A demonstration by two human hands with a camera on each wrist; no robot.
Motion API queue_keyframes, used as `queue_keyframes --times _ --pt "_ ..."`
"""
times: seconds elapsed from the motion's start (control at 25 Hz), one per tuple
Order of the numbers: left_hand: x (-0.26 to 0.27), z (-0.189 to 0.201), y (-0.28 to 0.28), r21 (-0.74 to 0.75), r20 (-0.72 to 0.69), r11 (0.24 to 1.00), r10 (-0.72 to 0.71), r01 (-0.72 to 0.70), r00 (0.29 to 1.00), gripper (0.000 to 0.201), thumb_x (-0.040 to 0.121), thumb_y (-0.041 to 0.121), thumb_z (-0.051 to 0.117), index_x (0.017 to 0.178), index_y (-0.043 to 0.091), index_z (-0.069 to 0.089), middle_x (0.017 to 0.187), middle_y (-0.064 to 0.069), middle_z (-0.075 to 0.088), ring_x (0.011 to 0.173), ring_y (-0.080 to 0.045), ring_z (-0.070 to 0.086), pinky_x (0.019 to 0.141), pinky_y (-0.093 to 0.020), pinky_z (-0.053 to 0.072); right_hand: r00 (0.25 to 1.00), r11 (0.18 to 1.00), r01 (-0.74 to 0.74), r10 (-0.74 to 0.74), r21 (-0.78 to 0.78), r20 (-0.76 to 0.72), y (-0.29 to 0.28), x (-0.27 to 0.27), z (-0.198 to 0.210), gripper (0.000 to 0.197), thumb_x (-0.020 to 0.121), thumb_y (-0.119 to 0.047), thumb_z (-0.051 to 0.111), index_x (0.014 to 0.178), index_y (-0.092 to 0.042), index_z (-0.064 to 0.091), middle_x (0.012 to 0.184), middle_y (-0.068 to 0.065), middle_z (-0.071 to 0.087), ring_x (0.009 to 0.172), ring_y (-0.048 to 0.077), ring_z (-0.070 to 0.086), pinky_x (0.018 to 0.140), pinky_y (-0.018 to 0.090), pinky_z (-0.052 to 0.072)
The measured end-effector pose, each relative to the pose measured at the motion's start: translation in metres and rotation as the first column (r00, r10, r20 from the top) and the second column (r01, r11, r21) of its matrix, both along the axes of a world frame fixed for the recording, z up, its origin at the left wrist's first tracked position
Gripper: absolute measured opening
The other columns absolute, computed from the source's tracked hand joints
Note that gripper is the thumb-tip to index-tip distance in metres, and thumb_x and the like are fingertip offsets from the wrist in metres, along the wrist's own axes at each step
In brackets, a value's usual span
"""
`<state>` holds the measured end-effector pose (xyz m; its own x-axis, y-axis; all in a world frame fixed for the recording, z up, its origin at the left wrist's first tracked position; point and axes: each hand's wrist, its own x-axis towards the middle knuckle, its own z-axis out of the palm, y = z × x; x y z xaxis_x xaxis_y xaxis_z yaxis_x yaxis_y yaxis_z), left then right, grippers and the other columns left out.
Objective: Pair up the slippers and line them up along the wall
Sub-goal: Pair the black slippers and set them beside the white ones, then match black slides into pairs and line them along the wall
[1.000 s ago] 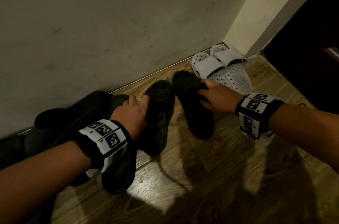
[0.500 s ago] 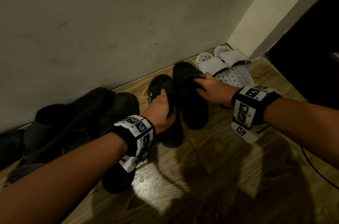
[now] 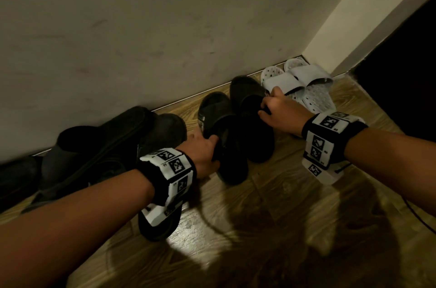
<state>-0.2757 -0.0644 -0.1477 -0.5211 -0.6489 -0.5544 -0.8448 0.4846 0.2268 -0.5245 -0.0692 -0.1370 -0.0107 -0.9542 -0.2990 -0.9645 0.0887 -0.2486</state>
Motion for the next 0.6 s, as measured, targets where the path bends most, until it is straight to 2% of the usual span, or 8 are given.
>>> queue_keyframes --times 0.08,0.16,0.28,0.36,0.48,0.6 --pt "0.001 -0.008 -0.004 0.083 -0.048 0.995 0.062 -0.058 0.997 0.073 0.084 0.042 0.06 0.145 0.019 0.026 0.136 -0.021 0.033 0.119 -0.039 0.051 0.103 -0.042 0.046 1.0 1.0 0.021 -0.02 0.017 -0.015 -0.004 0.002 0.0 0.035 0.096 -0.028 0.053 0.108 0.004 0.06 0.119 0.022 0.044 0.087 0.04 0.058 0.086 0.04 0.046" --pt "-0.004 -0.012 -0.011 0.11 -0.141 0.985 0.145 -0.13 0.979 0.077 0.085 0.04 0.06 0.147 0.017 0.021 0.139 -0.022 0.029 0.119 -0.04 0.052 0.104 -0.039 0.043 0.999 0.999 0.025 -0.024 0.029 -0.023 -0.007 0.003 0.0 0.035 0.097 -0.027 0.05 0.104 0.006 0.06 0.118 0.024 0.045 0.089 0.04 0.058 0.093 0.042 0.045" --pt "-0.005 -0.017 -0.018 0.128 -0.207 0.966 0.249 -0.226 0.946 0.079 0.083 0.043 0.061 0.148 0.021 0.022 0.14 -0.022 0.027 0.119 -0.042 0.052 0.107 -0.037 0.04 0.997 0.998 0.011 -0.006 0.061 -0.076 -0.007 0.005 0.001 0.036 0.096 -0.03 0.049 0.104 0.004 0.059 0.118 0.023 0.044 0.093 0.04 0.057 0.095 0.045 0.046" --pt "-0.001 -0.016 -0.022 0.136 -0.207 0.96 0.271 -0.246 0.94 0.077 0.083 0.044 0.062 0.148 0.023 0.026 0.142 -0.02 0.027 0.121 -0.039 0.051 0.108 -0.036 0.039 0.99 0.998 -0.003 0.013 0.065 -0.143 -0.004 0.009 0.006 0.038 0.096 -0.033 0.049 0.108 0.001 0.06 0.118 0.022 0.045 0.095 0.041 0.057 0.09 0.045 0.049" --pt "0.008 -0.002 -0.007 0.072 -0.202 0.973 0.231 -0.22 0.952 0.066 0.084 0.038 0.061 0.142 0.022 0.037 0.139 -0.015 0.034 0.122 -0.035 0.049 0.102 -0.039 0.045 0.955 0.998 -0.066 0.057 -0.021 -0.291 0.001 0.019 0.015 0.038 0.095 -0.035 0.048 0.106 -0.001 0.062 0.111 0.023 0.051 0.095 0.041 0.056 0.079 0.044 0.05" --pt "0.03 0.01 0.048 0.021 -0.186 0.999 0.053 -0.049 0.981 0.051 0.085 0.034 0.057 0.13 0.014 0.046 0.13 -0.015 0.043 0.115 -0.037 0.053 0.091 -0.041 0.049 0.932 0.985 -0.15 0.112 -0.084 -0.345 0.007 0.049 0.028 0.037 0.095 -0.035 0.047 0.103 -0.003 0.062 0.107 0.022 0.057 0.095 0.04 0.057 0.078 0.043 0.046"
